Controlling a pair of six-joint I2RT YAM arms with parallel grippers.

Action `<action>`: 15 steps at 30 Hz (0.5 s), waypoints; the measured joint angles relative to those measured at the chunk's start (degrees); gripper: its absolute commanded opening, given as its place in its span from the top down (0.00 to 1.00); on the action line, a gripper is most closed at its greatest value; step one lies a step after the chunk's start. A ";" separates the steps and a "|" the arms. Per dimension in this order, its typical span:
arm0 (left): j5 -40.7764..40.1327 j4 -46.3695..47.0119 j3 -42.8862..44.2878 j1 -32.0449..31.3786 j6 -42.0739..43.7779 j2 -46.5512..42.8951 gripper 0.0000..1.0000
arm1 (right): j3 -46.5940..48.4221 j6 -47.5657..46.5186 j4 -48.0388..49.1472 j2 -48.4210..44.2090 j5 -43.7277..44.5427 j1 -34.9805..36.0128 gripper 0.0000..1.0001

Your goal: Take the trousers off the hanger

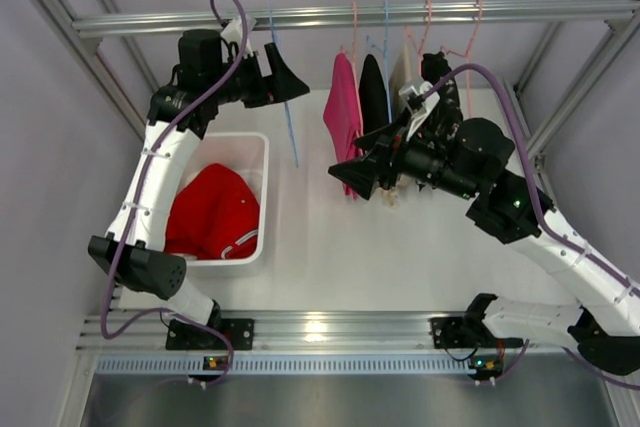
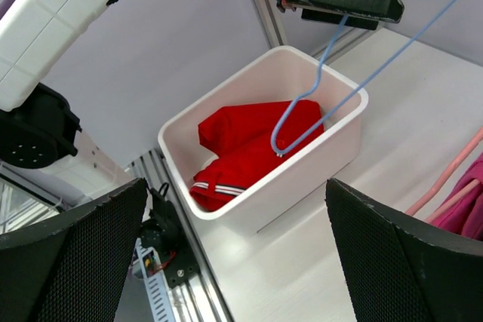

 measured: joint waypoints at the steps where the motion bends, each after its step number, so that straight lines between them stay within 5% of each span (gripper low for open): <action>1: -0.63 -0.13 -0.02 0.00 -0.02 -0.24 0.01 | -0.02 -0.13 -0.04 -0.13 0.13 -0.15 0.01; 6: -3.54 -0.98 -2.19 0.09 1.88 -4.09 0.01 | -0.09 -0.63 -0.28 -1.42 1.16 -1.46 0.00; 15: -16.68 -1.84 -15.93 0.15 10.84 -24.76 0.01 | -2.16 -0.76 -1.09 -8.83 2.34 -12.68 0.01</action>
